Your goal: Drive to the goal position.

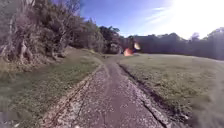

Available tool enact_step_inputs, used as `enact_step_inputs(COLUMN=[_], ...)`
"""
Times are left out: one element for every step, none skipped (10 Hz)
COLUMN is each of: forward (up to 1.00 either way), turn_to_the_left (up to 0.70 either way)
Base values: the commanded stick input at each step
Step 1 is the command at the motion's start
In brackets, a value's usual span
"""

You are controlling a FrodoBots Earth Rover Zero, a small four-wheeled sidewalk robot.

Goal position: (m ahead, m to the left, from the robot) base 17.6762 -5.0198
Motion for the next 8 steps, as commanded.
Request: enact_step_inputs(forward=[0.70, 0.70, 0.70, 0.70, 0.70, 0.70, 0.70, 0.70], turn_to_the_left=[-0.13, 0.00, 0.00, 0.00, 0.00, 0.00, 0.00, 0.00])
